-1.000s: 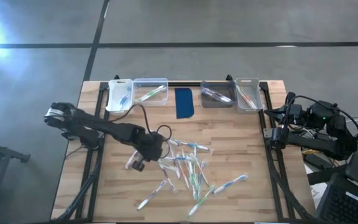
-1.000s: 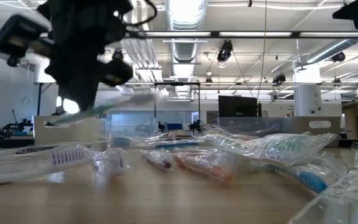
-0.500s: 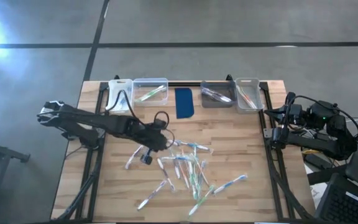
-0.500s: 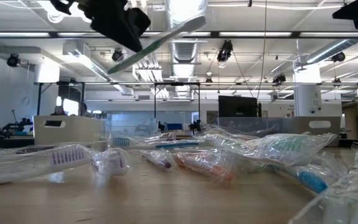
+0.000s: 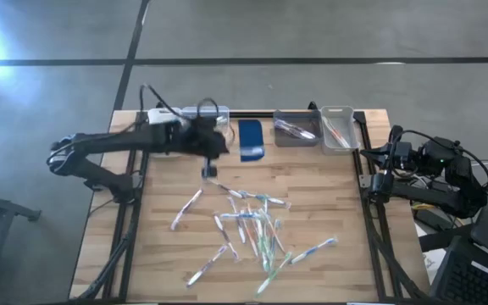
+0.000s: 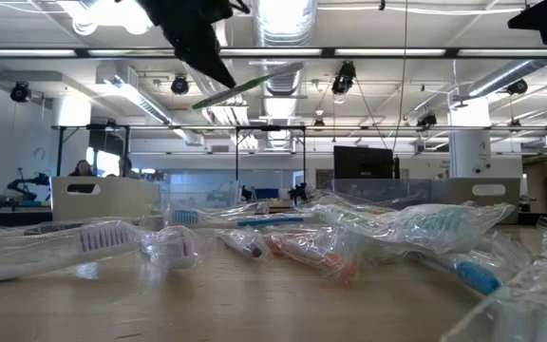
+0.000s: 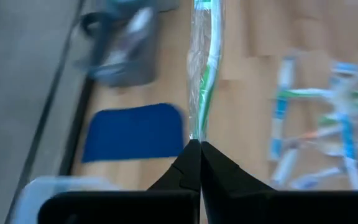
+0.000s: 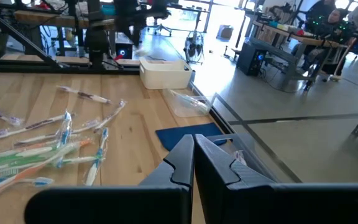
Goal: Pick & Place Toothbrushes
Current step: Put the green toothbrush into the transparent bin
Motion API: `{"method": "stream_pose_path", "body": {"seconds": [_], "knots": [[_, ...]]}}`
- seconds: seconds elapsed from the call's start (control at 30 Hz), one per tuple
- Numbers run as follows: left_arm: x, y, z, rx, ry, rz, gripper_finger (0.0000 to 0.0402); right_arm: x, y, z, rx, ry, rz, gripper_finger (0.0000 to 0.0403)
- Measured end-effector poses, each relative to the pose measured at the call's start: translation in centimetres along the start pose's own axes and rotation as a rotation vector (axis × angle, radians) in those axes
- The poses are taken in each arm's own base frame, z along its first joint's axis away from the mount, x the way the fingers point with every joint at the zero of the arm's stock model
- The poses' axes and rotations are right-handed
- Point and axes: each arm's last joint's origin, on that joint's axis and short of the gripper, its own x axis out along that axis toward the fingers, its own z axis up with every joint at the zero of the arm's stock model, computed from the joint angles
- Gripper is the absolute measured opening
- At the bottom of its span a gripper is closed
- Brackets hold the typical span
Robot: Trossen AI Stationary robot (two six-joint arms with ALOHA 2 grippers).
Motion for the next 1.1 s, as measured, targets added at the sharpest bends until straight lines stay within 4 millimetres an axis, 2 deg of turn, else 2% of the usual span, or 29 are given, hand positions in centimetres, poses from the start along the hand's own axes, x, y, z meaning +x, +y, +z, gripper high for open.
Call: {"method": "stream_pose_path", "body": {"seconds": [0.3,0.57,0.77,1.1], "knots": [[-2.3,7.0,-1.1,-0.144,0.075,0.176,0.0000,0.0,0.0,0.0,0.000,0.000,0.000,0.0008],[-2.8,11.3,-4.0,-0.339,0.134,0.269,0.0000,0.0,0.0,0.0,0.000,0.000,0.000,0.0008],[-1.2,13.2,-6.2,-0.445,0.246,0.268,0.0000,0.0,0.0,0.0,0.000,0.000,0.000,0.0008],[2.6,14.3,-7.9,-0.446,0.359,0.225,0.0000,0.0,0.0,0.0,0.000,0.000,0.000,0.0008]]}}
